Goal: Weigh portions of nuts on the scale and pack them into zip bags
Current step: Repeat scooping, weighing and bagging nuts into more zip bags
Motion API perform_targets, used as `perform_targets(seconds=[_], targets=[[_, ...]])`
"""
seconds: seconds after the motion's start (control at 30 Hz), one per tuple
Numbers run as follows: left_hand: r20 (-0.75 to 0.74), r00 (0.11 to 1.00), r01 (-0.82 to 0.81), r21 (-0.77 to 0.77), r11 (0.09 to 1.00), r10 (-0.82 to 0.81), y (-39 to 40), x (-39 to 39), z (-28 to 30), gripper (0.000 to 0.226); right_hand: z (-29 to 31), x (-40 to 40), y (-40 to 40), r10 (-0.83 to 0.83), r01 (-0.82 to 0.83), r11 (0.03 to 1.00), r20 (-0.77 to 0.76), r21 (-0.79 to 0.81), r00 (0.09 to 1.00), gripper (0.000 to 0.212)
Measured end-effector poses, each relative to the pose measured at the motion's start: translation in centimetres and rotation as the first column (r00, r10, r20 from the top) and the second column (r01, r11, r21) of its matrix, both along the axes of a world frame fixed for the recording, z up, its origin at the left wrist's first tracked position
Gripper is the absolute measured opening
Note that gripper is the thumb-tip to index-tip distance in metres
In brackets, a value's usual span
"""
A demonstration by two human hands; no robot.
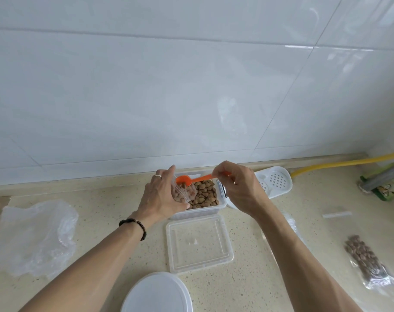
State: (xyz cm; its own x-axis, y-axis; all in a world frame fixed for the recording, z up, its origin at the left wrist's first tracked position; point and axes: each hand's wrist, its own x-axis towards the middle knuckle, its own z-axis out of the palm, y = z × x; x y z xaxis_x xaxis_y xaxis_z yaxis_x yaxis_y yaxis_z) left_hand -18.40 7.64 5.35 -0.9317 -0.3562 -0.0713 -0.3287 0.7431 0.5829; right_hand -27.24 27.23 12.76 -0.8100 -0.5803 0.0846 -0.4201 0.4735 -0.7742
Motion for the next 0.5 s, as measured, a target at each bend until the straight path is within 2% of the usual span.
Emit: perform_targets(seconds=[0.13,0.33,0.43,0.5], targets=[[0.007,1.0,-0.002,-0.023,1.0,0.002,0.0,-0.1,-0.3,0.116,-0.2,0.0,0.3,0.055,-0.055,0.998,0.003,0.031,0.998,0.023],[0.002,1.0,-0.016,-0.022,1.0,0.016,0.1,-0.5,-0.6,0.115,-0.2,-0.3,0.5,-0.007,0.008,0.999,0.015,-0.033,1.0,0.024],[0.017,1.0,-0.023,-0.04,0.999,0.024,-0.1,-0.2,-0.7,0.114,-0.9,-0.9,0.9,-0.173,0.179,0.977,0.061,-0.118,0.983,0.022],[0.033,0.999,-0.024,-0.054,0.998,0.026,-0.5,0.2,-0.9,0.113,-2.1,-1.3,1.2,-0.25,0.256,0.962,0.078,-0.092,0.965,0.021]])
